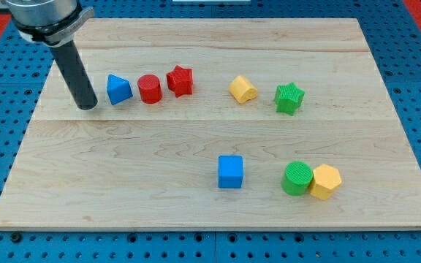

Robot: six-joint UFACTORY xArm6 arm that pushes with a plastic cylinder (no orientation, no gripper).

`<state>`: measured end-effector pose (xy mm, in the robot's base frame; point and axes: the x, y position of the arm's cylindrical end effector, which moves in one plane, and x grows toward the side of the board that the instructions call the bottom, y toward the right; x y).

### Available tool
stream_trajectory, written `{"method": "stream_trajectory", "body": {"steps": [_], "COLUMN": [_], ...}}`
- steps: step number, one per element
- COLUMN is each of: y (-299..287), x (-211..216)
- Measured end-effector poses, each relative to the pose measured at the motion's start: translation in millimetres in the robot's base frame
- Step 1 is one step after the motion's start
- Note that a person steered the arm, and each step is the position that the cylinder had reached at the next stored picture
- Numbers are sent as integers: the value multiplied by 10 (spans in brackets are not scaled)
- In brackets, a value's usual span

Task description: Move triangle left of the red blocks

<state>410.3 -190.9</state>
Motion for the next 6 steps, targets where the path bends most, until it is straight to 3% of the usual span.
{"method": "stream_trajectory", "body": {"steps": [1,3,4,5,6], "y": [598,1050,2138,2688,2593], "x": [-74,590,664,1043,1401]}}
